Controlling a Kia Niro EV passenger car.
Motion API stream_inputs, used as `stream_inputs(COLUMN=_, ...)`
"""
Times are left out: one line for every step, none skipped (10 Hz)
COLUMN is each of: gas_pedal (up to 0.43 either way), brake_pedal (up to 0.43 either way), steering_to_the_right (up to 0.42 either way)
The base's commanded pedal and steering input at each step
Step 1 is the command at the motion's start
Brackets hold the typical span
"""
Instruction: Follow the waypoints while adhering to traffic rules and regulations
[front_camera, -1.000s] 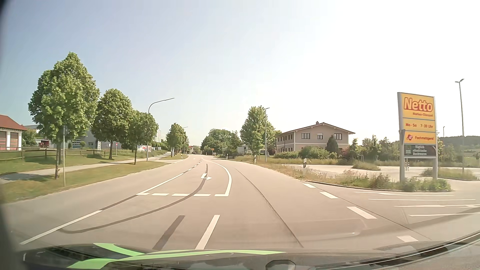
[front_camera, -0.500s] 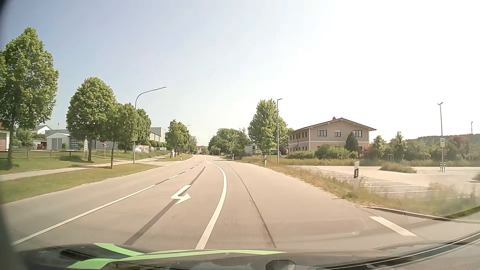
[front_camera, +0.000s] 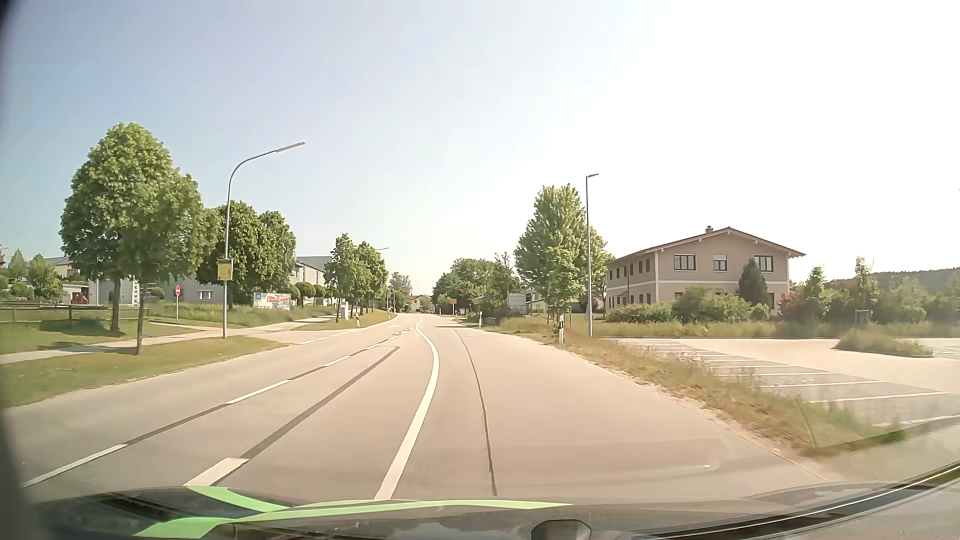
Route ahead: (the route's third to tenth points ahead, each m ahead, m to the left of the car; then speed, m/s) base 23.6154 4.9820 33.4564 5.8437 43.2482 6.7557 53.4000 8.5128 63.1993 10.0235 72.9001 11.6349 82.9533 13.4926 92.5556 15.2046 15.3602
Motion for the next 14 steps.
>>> stream_inputs(gas_pedal=0.138, brake_pedal=0.000, steering_to_the_right=-0.029)
stream_inputs(gas_pedal=0.138, brake_pedal=0.000, steering_to_the_right=-0.032)
stream_inputs(gas_pedal=0.138, brake_pedal=0.000, steering_to_the_right=-0.035)
stream_inputs(gas_pedal=0.150, brake_pedal=0.000, steering_to_the_right=-0.036)
stream_inputs(gas_pedal=0.150, brake_pedal=0.000, steering_to_the_right=-0.036)
stream_inputs(gas_pedal=0.150, brake_pedal=0.000, steering_to_the_right=-0.036)
stream_inputs(gas_pedal=0.150, brake_pedal=0.000, steering_to_the_right=-0.035)
stream_inputs(gas_pedal=0.150, brake_pedal=0.000, steering_to_the_right=-0.035)
stream_inputs(gas_pedal=0.138, brake_pedal=0.000, steering_to_the_right=-0.034)
stream_inputs(gas_pedal=0.138, brake_pedal=0.000, steering_to_the_right=-0.031)
stream_inputs(gas_pedal=0.138, brake_pedal=0.000, steering_to_the_right=-0.028)
stream_inputs(gas_pedal=0.130, brake_pedal=0.000, steering_to_the_right=-0.027)
stream_inputs(gas_pedal=0.130, brake_pedal=0.000, steering_to_the_right=-0.025)
stream_inputs(gas_pedal=0.118, brake_pedal=0.000, steering_to_the_right=-0.022)
